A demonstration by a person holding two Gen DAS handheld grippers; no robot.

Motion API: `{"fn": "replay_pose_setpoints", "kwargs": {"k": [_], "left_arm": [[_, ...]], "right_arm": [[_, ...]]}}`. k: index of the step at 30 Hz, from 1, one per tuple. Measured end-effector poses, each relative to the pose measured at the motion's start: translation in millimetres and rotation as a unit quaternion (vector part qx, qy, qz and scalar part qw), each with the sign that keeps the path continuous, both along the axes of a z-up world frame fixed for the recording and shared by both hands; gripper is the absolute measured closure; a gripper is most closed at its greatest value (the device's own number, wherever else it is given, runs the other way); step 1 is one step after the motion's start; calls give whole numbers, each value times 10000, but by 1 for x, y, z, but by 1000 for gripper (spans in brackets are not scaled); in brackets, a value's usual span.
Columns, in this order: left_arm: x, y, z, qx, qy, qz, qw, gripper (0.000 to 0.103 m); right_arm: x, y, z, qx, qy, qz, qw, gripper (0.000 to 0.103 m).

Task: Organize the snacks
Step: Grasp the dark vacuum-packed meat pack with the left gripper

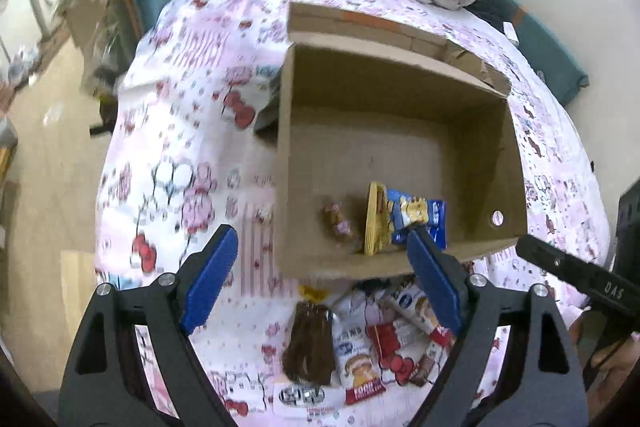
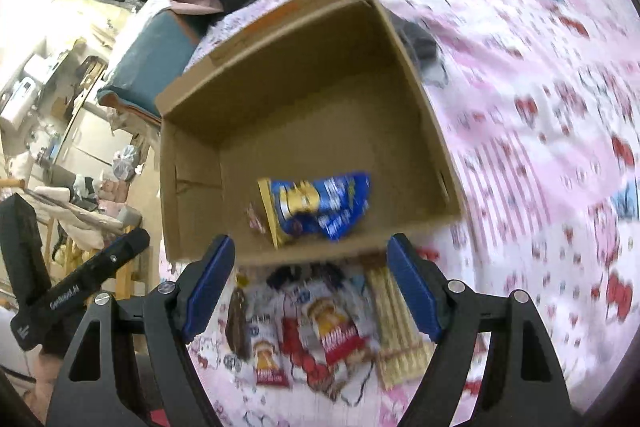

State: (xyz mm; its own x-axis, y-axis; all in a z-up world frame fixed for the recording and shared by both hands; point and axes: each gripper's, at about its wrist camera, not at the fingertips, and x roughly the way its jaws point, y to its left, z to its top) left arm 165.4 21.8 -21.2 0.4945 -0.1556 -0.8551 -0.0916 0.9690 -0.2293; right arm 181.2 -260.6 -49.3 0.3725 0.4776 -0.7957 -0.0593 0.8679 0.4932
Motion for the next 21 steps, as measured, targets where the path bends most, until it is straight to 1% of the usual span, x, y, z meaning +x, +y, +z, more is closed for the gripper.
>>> {"fn": "replay_pose_setpoints", "kwargs": {"k": [2, 4, 8, 11, 14, 15, 18, 21], "left_arm": [[-6, 9, -4, -88, 104, 122, 9998, 19], [-12, 16, -7, -56, 167, 256, 9995, 19], [-23, 25, -15, -79, 372, 377, 9986, 19], [-31, 29, -21, -155, 547, 383, 9976, 19], [-34, 29, -29, -71, 896, 321, 9954, 20], [-35, 29, -31, -69, 943, 308, 9950, 20], [-39, 31, -35, -106, 968, 371, 9946, 20], [-40, 32, -40, -30, 1029, 414, 9938, 20]], "right_arm": [[-10, -4, -2, -71, 56, -45, 9999, 21], [-18, -6, -4, -119, 121, -80, 9998, 21], [-32, -9, -9, -135, 278, -142, 9994, 21], [-38, -13, -12, -135, 370, -265, 9989, 21], [-40, -18, -19, -1, 577, -444, 9973, 21], [-40, -18, -21, 12, 637, -464, 9969, 21], [-39, -13, -30, -123, 833, -394, 9957, 21], [-39, -9, -32, -385, 779, -406, 9954, 21]]}}
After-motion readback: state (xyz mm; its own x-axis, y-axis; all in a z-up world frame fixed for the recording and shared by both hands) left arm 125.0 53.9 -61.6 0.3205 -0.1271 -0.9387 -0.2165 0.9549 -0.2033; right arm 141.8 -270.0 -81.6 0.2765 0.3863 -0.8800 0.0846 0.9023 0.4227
